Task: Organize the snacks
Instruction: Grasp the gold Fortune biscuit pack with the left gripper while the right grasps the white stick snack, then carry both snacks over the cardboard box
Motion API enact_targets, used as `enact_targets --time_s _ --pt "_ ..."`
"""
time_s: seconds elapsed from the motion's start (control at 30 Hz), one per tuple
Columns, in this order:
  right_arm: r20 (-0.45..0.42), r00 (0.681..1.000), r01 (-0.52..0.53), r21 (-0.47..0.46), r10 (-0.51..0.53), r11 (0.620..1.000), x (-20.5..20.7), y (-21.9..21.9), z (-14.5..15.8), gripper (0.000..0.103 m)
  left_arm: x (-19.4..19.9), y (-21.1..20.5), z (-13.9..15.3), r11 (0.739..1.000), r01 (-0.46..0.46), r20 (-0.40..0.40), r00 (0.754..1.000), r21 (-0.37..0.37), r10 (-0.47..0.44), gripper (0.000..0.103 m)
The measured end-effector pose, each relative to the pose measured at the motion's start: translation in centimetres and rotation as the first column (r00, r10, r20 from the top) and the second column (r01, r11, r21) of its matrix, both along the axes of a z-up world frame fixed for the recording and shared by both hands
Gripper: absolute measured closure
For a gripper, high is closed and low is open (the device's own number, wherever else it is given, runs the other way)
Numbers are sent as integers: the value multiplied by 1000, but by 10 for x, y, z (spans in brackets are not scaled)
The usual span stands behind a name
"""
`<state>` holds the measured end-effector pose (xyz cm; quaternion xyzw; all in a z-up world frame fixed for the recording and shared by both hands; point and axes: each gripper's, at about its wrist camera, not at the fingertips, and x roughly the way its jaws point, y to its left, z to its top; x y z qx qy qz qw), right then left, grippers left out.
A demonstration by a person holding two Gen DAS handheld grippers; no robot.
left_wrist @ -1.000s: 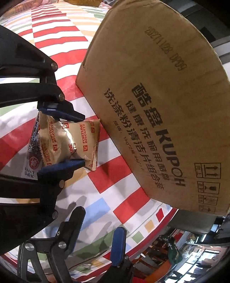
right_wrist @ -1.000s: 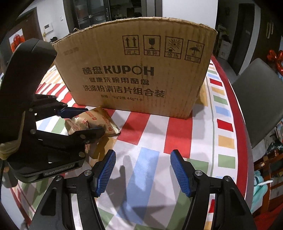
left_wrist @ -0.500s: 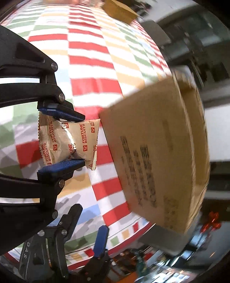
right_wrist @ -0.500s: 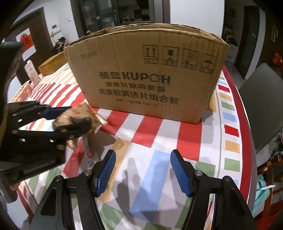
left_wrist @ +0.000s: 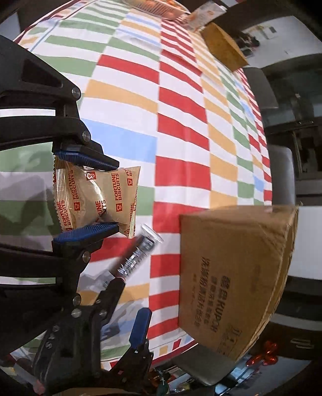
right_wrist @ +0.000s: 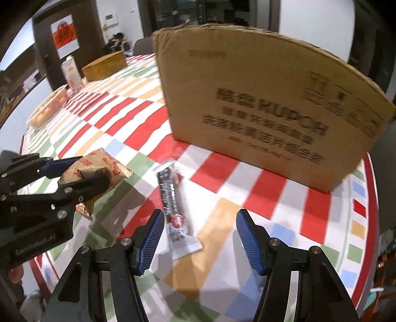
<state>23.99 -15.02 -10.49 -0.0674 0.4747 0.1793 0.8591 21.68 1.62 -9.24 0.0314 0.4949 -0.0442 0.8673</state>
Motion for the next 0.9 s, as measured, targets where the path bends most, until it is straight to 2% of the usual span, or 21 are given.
enact_targets --time_s 0.33,0.43,0.6,0.9 --pt "-54 997 -52 -40 50 998 13 28 -18 63 -1 7 -3 1000 -14 1 1000 7 14 59" --pt "-72 996 -64 -37 61 997 15 32 -23 71 -1 8 -3 1000 -15 1 1000 -1 15 59" --pt "-57 997 -58 -46 55 997 15 35 -22 82 -2 9 -1 1000 -19 10 1000 -12 19 59" --pt "-4 1000 -21 -21 21 1000 -1 20 -2 85 -8 0 14 1000 -7 57 998 -19 8 59"
